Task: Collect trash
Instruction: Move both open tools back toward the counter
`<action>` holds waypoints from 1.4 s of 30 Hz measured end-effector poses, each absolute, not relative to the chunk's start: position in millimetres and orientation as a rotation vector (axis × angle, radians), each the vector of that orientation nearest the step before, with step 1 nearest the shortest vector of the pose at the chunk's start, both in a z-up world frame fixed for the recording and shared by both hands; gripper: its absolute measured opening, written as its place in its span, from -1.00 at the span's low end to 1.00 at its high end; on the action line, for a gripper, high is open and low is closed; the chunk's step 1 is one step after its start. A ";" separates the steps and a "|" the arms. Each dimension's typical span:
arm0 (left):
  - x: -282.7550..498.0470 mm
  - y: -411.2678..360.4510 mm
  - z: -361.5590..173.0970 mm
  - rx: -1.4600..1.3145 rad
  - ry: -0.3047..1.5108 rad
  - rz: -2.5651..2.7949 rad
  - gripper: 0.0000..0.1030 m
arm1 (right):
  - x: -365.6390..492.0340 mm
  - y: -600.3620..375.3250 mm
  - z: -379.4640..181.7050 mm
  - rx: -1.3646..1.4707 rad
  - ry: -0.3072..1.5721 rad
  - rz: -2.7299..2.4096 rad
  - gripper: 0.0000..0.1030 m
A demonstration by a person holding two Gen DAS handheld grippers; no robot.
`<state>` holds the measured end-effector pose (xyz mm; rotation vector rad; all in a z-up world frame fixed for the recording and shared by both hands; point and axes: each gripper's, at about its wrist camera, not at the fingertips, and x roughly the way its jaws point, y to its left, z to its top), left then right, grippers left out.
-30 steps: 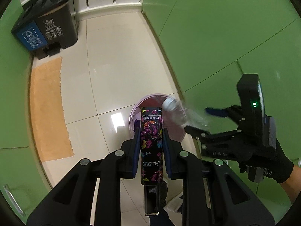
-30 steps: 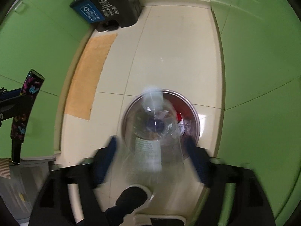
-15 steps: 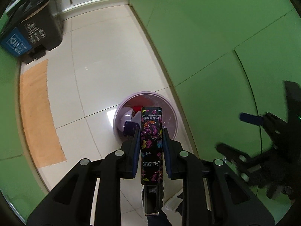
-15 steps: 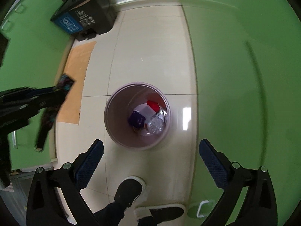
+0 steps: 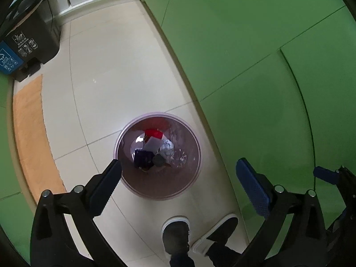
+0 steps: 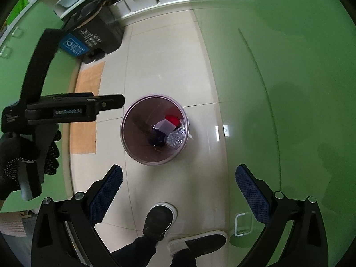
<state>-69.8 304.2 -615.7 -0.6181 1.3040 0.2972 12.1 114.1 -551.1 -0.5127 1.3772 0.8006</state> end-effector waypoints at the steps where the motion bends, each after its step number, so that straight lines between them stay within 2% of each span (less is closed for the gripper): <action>1: -68.7 303.0 -614.9 -0.610 1.309 0.302 0.94 | 12.4 113.6 -549.7 -0.509 1.377 0.800 0.89; 5: -71.5 299.3 -601.6 -0.579 1.323 0.320 0.94 | 11.8 115.4 -535.8 -0.500 1.367 0.801 0.89; 11: -88.6 300.3 -546.0 -0.563 1.326 0.355 0.94 | 7.5 119.7 -497.3 -0.482 1.351 0.810 0.89; 20: -120.7 299.3 -418.4 -0.528 1.284 0.395 0.94 | -20.3 132.9 -389.5 -0.459 1.300 0.852 0.89; 28: -139.2 285.1 -296.0 -0.456 1.226 0.385 0.94 | -45.5 130.2 -266.0 -0.398 1.212 0.899 0.89; 35: -127.0 260.3 -200.4 -0.383 1.148 0.325 0.95 | -41.7 96.5 -176.9 -0.330 1.098 0.856 0.89; 42: -94.1 216.2 -137.1 -0.289 1.087 0.211 0.95 | -21.7 31.0 -119.7 -0.240 1.006 0.722 0.89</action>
